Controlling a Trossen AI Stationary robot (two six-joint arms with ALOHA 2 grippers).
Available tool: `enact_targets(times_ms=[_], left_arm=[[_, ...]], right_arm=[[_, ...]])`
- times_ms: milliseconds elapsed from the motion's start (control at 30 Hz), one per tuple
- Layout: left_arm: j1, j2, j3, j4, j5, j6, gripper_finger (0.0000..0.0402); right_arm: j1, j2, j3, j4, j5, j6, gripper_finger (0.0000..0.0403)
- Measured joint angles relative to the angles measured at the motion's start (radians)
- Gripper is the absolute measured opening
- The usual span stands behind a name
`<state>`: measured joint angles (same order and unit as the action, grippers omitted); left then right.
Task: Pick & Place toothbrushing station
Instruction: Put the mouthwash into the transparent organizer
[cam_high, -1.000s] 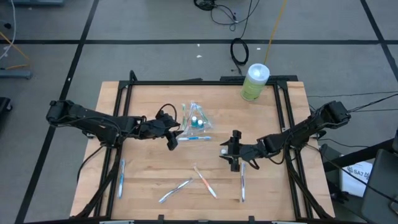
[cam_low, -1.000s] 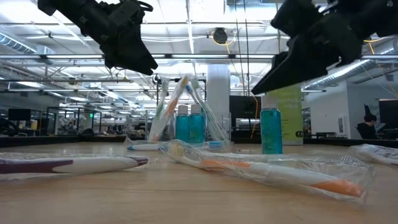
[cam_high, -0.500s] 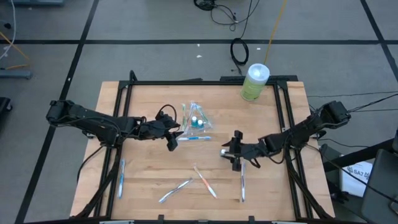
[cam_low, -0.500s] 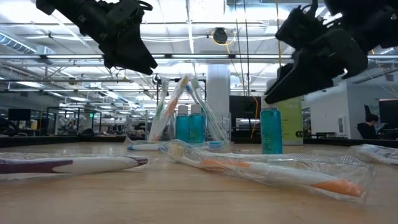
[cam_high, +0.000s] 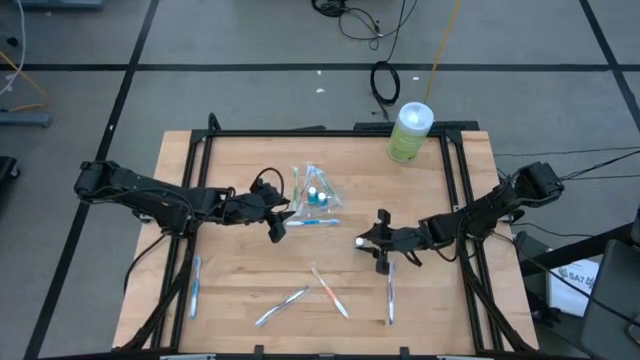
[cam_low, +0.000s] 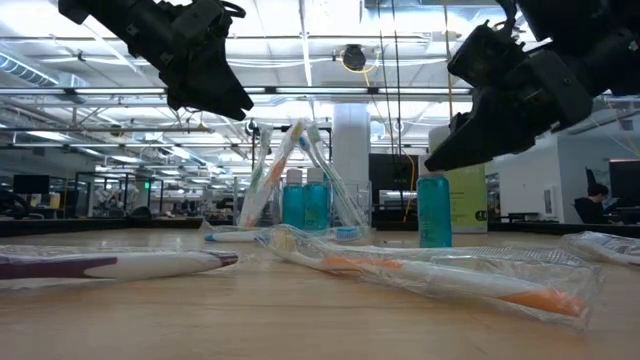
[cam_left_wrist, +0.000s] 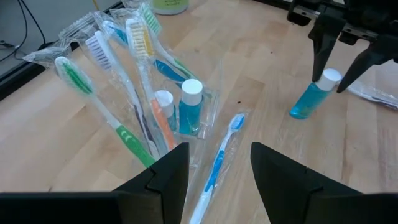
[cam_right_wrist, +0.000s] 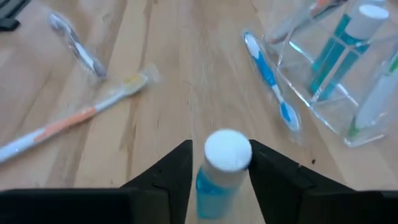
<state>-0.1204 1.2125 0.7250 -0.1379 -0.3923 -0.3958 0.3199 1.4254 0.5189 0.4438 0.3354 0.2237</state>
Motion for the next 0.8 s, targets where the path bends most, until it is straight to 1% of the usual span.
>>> enact_targets(times_ms=[233,333,433,567,800], left_arm=[[0.0,0.0,0.0,0.0,0.0,0.001,0.0179],[0.0,0.0,0.0,0.0,0.0,0.001,0.0179],[0.0,0.0,0.0,0.0,0.0,0.001,0.0179],[0.0,0.0,0.0,0.0,0.0,0.002,0.0179],[0.0,-0.001,0.0,0.014,0.004,0.026,0.0179]], right_arm=[[-0.008,0.0,-0.009,0.002,0.001,0.002,0.0101],[-0.018,0.0,-0.009,0.003,0.001,0.003,0.0097],[-0.024,0.0,-0.009,0.036,0.001,-0.002,0.0103],[-0.034,0.0,-0.009,0.154,0.002,-0.069,0.0108],[-0.096,0.0,-0.009,0.506,0.002,-0.204,0.0097]])
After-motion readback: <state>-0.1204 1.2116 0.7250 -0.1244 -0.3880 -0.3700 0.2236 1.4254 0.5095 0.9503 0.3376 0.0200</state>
